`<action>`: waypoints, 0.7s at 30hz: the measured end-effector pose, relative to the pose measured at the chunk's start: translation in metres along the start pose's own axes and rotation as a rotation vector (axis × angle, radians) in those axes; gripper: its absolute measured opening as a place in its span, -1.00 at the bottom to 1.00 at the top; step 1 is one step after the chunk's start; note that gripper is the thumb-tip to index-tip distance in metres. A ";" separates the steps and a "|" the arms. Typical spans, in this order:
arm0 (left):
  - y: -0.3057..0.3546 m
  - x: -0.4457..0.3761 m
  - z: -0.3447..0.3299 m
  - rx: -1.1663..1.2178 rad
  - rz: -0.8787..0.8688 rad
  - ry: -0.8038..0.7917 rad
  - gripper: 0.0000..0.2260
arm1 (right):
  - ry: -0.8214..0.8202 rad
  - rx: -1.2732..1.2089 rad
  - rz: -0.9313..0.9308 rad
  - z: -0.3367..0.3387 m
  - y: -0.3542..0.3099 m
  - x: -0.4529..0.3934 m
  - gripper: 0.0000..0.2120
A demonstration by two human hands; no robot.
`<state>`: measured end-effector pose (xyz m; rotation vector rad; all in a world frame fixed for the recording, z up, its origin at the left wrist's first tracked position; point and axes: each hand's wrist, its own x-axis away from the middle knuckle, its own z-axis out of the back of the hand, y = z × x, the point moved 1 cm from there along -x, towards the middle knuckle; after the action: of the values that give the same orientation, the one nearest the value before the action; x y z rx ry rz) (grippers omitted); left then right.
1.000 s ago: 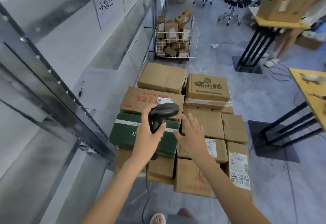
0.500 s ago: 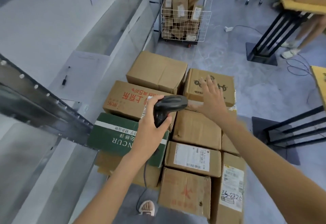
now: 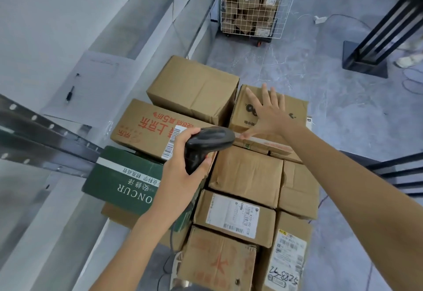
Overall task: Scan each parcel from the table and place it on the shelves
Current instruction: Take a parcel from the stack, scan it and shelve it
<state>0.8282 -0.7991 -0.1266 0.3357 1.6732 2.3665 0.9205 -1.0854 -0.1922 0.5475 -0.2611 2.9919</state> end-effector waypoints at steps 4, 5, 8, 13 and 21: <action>0.000 0.003 -0.004 -0.007 0.023 0.013 -0.41 | -0.012 0.037 0.014 -0.001 0.005 -0.005 0.36; 0.000 0.003 -0.004 -0.010 0.025 0.014 -0.40 | 0.000 0.055 0.019 -0.001 0.005 -0.006 0.34; 0.002 0.005 -0.004 -0.001 0.028 0.015 -0.39 | 0.055 0.092 0.023 0.002 0.002 -0.002 0.28; 0.004 0.012 0.001 0.020 0.036 0.037 -0.38 | 0.187 -0.007 -0.012 0.015 -0.007 0.033 0.25; 0.008 0.019 0.007 0.113 -0.109 0.171 -0.35 | 0.414 -0.350 -0.117 0.045 -0.046 0.121 0.26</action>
<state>0.8122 -0.7901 -0.1154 0.0597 1.8546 2.2824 0.8281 -1.0412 -0.1004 -0.0871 -0.6672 2.7648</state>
